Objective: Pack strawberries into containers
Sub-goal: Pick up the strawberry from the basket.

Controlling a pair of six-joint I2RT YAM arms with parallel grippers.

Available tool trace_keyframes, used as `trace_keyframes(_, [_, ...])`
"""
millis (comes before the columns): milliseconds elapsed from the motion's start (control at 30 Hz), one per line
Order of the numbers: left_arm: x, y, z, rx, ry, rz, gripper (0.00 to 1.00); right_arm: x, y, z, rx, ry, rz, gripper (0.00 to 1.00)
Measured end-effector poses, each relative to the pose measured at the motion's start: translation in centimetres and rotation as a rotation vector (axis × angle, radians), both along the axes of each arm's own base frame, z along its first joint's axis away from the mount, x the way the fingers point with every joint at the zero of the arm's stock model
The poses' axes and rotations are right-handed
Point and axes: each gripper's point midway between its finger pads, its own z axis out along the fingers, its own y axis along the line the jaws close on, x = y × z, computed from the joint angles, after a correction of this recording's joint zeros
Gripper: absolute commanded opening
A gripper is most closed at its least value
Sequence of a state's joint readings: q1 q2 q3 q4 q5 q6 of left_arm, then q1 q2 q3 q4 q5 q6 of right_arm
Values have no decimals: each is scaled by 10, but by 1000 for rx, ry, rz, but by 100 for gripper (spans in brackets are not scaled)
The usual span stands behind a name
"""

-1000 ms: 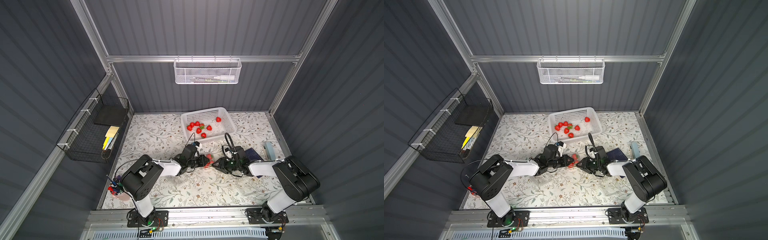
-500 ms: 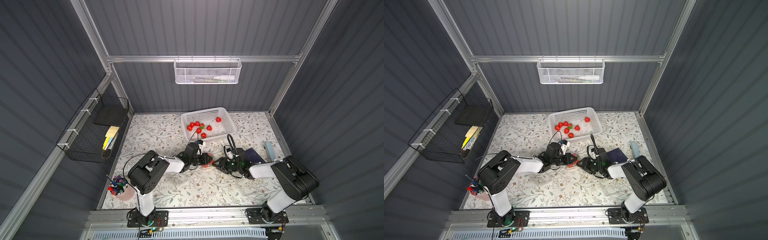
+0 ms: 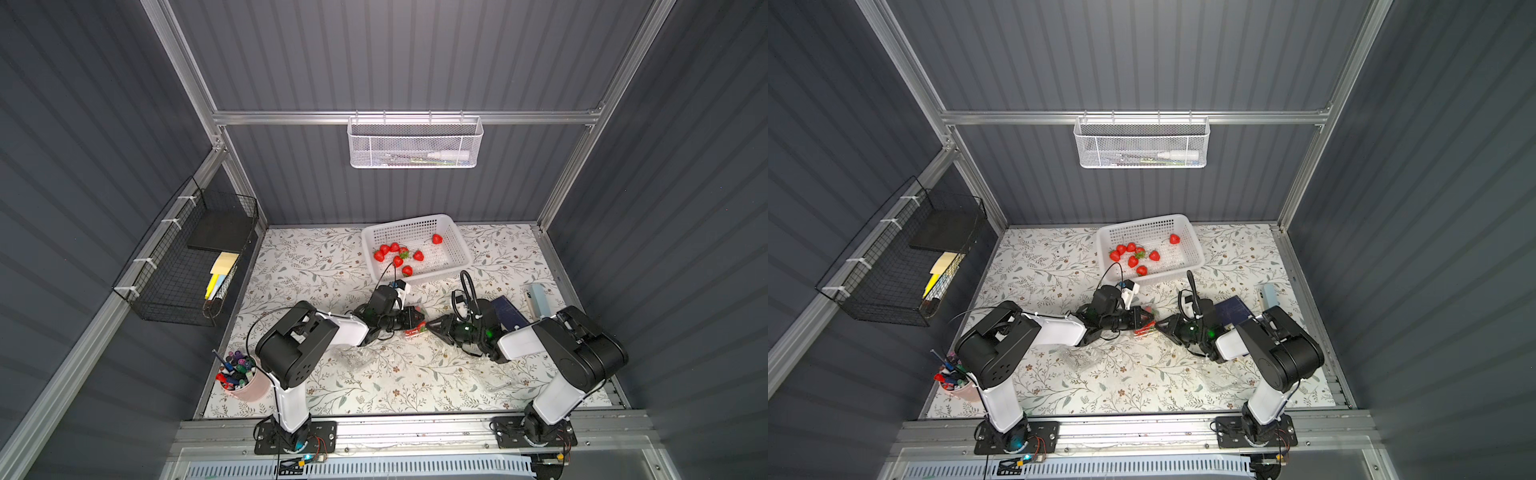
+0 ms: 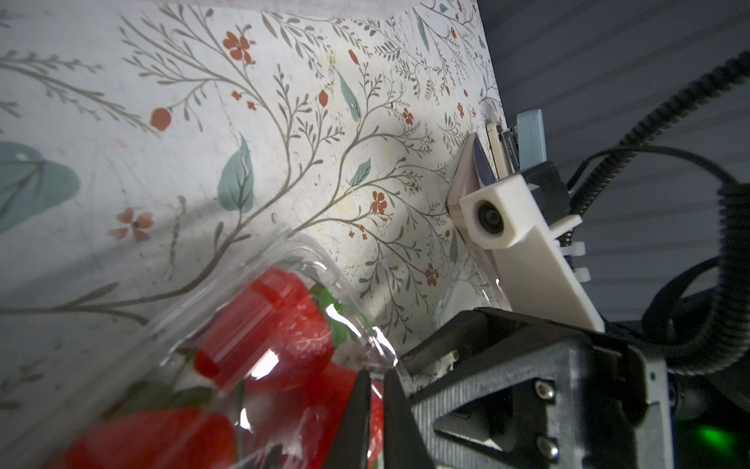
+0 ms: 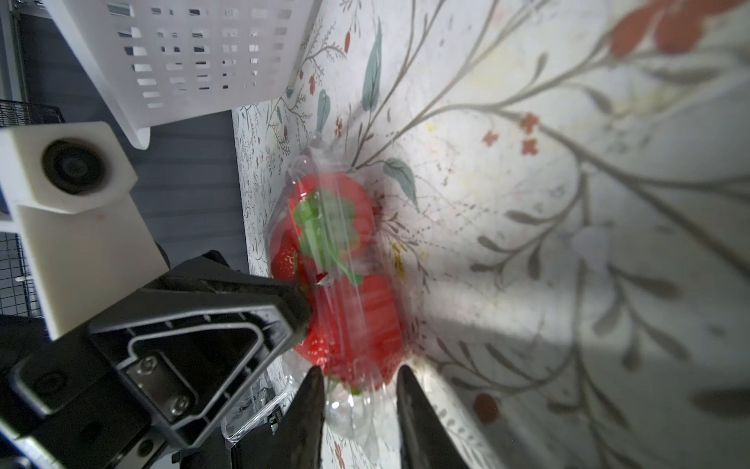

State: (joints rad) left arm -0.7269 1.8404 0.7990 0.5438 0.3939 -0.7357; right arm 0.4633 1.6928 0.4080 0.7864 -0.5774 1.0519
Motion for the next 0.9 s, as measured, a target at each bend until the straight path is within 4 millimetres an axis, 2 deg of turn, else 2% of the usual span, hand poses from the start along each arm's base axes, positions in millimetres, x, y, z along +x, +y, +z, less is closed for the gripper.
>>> trace_keyframes(367, [-3,4,-1,-44,-7,18,11,2,0,0,13,-4,-10,24])
trace_keyframes(667, [0,0,0,-30,-1,12,12,0,-5,-2,-15,12,-18,41])
trace_keyframes(767, [7,-4,6,1,-7,8,13,-3,-8,7,-51,-3,-9,43])
trace_keyframes(900, [21,-6,18,52,-33,30,16,0,-15,37,-111,-81,-7,46])
